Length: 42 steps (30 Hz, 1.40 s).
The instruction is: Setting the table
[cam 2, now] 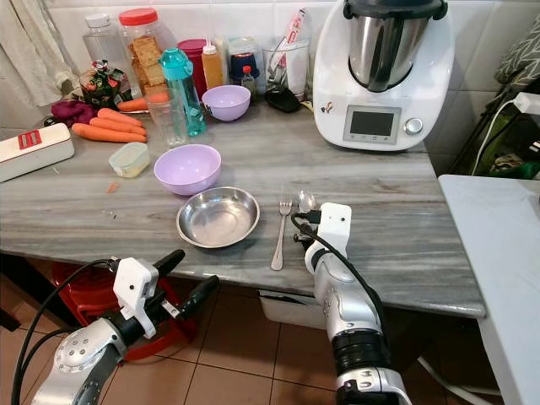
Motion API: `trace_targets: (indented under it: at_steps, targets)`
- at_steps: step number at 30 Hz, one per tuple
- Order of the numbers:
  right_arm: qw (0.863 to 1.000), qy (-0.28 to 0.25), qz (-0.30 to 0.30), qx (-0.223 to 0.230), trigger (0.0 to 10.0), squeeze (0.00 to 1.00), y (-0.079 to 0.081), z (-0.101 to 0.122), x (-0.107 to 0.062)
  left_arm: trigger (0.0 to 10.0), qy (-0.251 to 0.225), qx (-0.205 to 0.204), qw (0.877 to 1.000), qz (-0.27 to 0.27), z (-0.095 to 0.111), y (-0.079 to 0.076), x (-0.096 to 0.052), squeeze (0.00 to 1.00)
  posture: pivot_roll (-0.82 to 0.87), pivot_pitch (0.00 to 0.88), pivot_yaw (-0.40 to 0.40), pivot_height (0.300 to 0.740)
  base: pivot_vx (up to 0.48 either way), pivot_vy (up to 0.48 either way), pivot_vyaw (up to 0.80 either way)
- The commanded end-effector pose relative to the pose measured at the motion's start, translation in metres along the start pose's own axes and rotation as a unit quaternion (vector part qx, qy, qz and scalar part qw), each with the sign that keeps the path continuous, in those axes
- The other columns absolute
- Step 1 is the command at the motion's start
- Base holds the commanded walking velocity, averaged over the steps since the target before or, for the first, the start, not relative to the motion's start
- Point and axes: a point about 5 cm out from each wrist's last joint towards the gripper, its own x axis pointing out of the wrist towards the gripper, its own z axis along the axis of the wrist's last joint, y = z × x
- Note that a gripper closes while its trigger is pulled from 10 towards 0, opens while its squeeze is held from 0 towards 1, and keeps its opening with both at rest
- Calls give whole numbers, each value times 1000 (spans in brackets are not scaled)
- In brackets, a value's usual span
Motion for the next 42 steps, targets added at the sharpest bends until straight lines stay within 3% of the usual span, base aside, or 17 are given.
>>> trace_targets:
  at_steps: [1,9,14,16,20,25,31,42]
  targets:
    - [1000,-6,7,7,10000,1000,4,3,1,10000,3,5,1000,-6,2,0,-2,0,19,0,32,740,0,0,0]
    - [997,-67,22,15,10000,1000,7,21,-12,10000,-11,3,1000,-15,7,0,1,0,25,0,35,740,0,0,0]
    - [992,-129,17,-1,10000,1000,1,28,-31,10000,-15,2,1000,-16,10,0,3,0,23,0,38,740,0,0,0]
    - [990,-142,16,-3,10000,1000,-1,27,-38,10000,-14,7,1000,-3,10,2,3,0,19,0,44,740,0,0,0]
    - [985,-174,6,-8,10000,1000,-10,26,-57,10000,-20,27,997,72,12,12,10,0,10,0,51,740,0,0,0]
    - [983,-181,8,-13,10000,1000,-17,19,-72,10000,-3,22,989,143,6,22,17,0,0,0,57,740,0,0,0]
    - [984,-172,5,-43,10000,1000,-25,9,-85,10000,-5,33,985,172,6,22,24,0,-12,0,40,740,0,0,0]
    - [983,-174,-18,-59,10000,1000,-38,7,-92,10000,-8,26,980,196,6,25,29,0,-32,0,43,740,0,0,0]
